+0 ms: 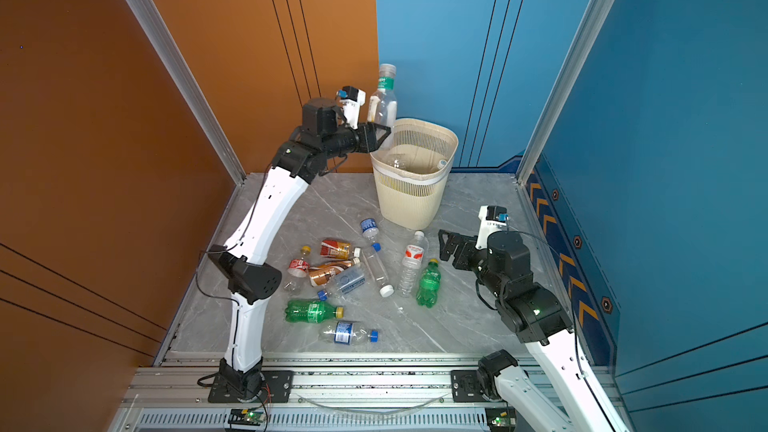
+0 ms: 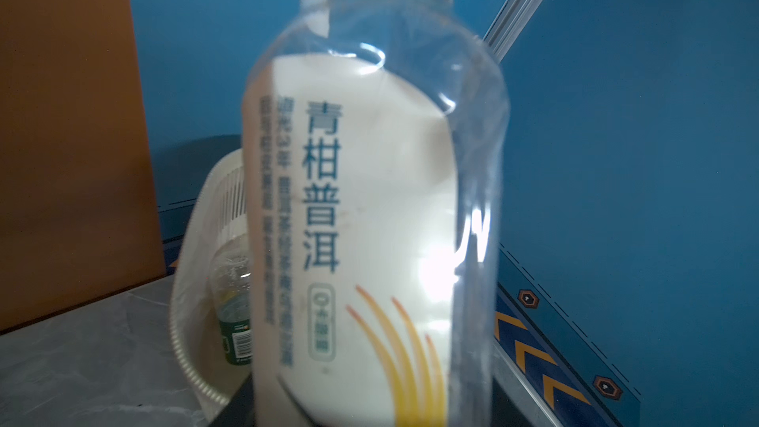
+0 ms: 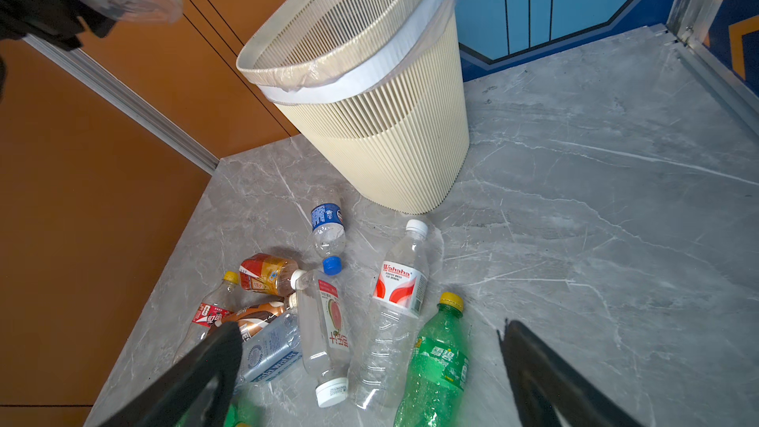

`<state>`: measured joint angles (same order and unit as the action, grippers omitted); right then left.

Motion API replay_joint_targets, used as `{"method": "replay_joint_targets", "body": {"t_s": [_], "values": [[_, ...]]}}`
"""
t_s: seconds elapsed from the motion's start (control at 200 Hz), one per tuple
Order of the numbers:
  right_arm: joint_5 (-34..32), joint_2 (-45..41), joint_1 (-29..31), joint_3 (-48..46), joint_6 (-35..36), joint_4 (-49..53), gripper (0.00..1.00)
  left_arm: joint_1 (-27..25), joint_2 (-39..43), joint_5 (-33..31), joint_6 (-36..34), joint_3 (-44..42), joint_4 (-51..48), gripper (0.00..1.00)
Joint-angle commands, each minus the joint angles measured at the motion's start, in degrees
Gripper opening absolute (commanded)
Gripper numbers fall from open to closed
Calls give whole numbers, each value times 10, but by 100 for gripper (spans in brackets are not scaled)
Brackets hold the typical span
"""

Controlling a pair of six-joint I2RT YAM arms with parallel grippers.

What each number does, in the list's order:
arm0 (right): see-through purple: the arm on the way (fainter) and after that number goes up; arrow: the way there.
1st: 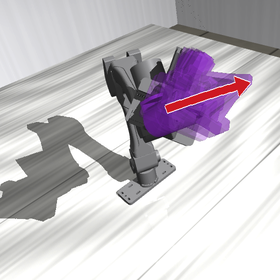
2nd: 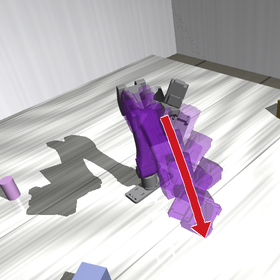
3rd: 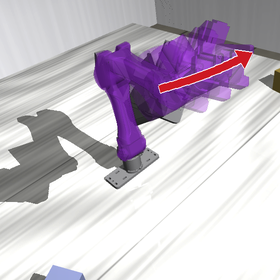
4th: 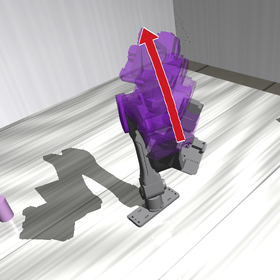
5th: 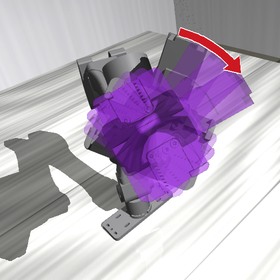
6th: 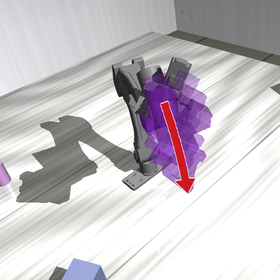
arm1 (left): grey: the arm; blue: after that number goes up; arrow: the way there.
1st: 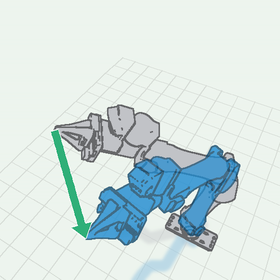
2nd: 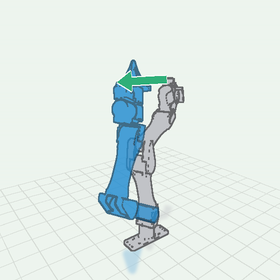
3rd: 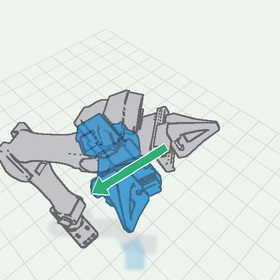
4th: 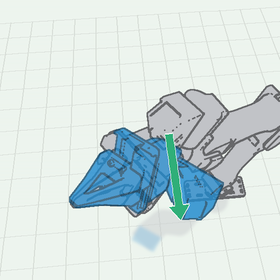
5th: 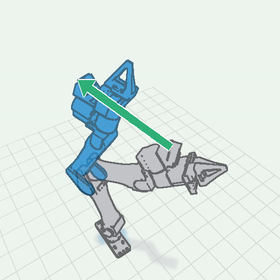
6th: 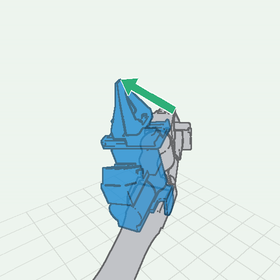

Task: Put the plastic bottles in the bin
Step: 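Carry the cream-labelled bottle with the left gripper over the wastebasket, then open the left gripper to drop the bottle into the basket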

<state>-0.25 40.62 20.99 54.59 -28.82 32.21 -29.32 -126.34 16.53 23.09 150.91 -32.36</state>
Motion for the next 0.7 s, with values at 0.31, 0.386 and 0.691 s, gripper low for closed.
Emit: {"method": "replay_joint_targets", "body": {"t_s": [0.31, 0.386, 0.691], "values": [[-9, -51, -20, -14, -5, 43, 100, -32, -92, 32, 119, 37, 88, 49], [-6, -48, -23, -14, -4, 43, 100, -36, -87, 37, 117, 36, 88, 64], [-1, -44, -30, -16, -5, 38, 100, -40, -43, 42, 100, 18, 89, 98]]}}
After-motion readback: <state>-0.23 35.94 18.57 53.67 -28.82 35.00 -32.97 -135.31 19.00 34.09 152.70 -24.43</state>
